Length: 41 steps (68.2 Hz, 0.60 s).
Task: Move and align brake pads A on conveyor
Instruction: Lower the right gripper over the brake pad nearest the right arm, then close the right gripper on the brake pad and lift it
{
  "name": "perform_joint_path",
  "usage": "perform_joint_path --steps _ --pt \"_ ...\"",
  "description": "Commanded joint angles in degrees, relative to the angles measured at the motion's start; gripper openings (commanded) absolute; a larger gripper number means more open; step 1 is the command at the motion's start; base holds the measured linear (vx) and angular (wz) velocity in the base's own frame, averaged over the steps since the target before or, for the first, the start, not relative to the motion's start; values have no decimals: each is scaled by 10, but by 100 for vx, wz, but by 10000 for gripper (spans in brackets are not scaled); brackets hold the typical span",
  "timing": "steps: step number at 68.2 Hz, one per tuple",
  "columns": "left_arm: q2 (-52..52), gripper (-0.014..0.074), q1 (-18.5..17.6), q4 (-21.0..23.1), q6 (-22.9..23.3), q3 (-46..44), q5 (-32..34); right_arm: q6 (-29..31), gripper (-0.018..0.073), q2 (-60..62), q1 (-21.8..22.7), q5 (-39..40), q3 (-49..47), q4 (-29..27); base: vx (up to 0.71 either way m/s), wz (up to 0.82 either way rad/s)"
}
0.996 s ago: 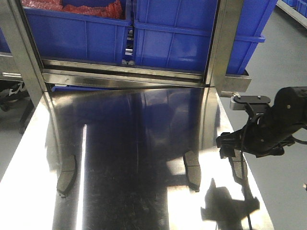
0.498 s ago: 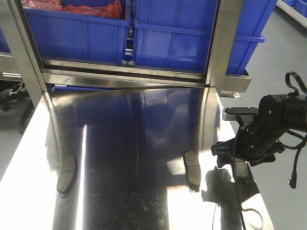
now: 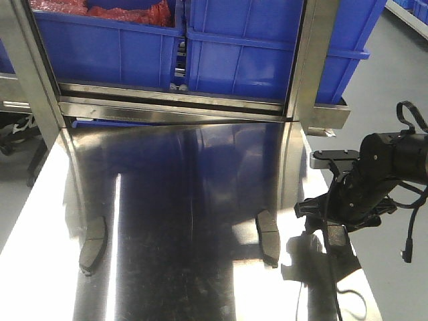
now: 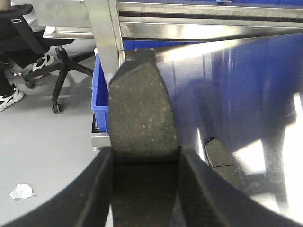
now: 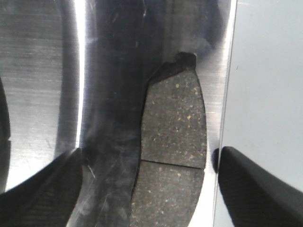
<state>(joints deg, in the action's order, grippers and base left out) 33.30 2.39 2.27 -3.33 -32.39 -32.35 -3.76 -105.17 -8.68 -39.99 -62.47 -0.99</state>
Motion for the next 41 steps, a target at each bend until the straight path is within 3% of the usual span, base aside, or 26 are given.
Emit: perform_joint_path --steps 1,41 --pt "0 66 -3 6 0 -17 53 -1 497 21 2 13 -15 5 0 0" --pt "0 66 -3 6 0 -17 53 0 49 20 2 17 -15 5 0 0"
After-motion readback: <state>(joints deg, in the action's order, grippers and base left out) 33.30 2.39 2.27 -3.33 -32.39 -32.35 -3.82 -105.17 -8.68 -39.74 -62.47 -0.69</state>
